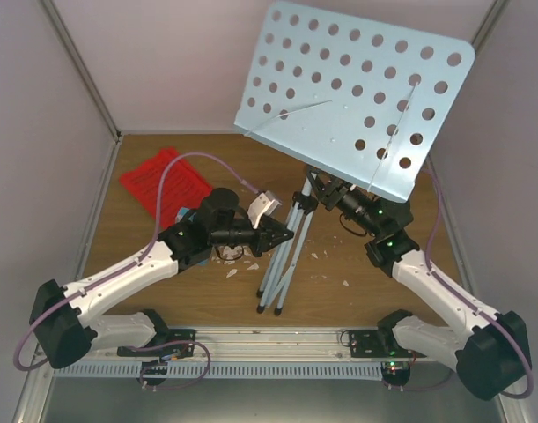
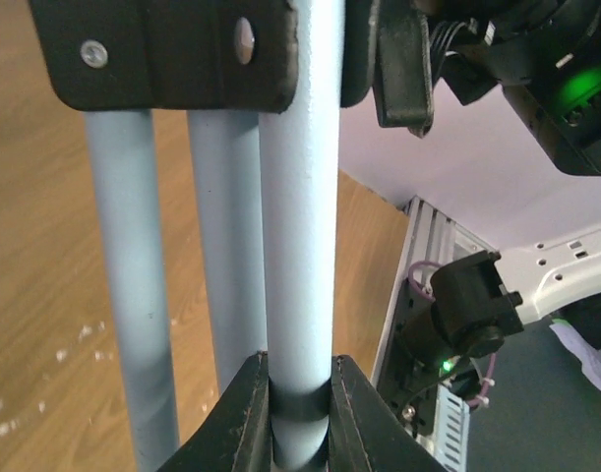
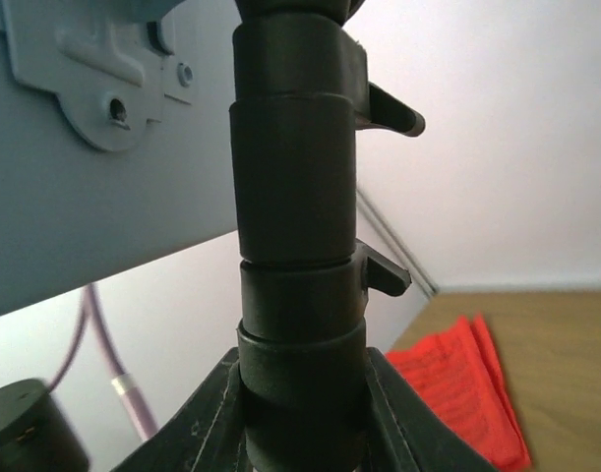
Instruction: Pack up the instrument practice props
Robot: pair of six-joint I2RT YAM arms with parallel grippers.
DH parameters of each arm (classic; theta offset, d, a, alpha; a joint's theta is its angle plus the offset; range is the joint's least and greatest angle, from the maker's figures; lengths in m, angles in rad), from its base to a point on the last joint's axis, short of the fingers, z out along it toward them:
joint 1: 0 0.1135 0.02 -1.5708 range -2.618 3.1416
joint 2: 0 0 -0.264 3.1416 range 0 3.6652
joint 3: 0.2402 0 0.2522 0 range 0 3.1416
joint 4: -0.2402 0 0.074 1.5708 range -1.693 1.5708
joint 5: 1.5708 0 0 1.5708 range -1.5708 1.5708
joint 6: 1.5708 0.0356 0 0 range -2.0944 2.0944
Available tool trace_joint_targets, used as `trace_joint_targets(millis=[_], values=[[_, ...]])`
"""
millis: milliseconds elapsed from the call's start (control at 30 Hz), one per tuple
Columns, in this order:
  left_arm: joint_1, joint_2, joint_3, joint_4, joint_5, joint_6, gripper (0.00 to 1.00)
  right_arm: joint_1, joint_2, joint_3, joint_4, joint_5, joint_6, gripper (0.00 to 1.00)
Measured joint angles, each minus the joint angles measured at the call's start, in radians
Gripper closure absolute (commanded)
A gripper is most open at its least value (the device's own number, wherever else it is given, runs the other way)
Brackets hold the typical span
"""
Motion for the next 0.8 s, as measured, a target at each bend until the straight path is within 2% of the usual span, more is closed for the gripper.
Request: trace_joint_targets(millis=[233, 400, 800], values=[[0.002, 0.043, 0.017, -0.147, -0.014, -0.078, 1.0, -0.001, 0.004, -0.187, 0.018, 0.181, 0.193, 0.99], [0.002, 0.089, 0.017, -0.177, -0.046, -0.105, 1.0, -0.002, 0.053, -0.299, 0.085, 0.284, 0.309, 0.99], [0.004, 0.184, 0.016, -0.156, -0.141, -0.097, 1.0, -0.002, 0.202, -0.342, 0.117, 0.408, 0.446, 0.99]])
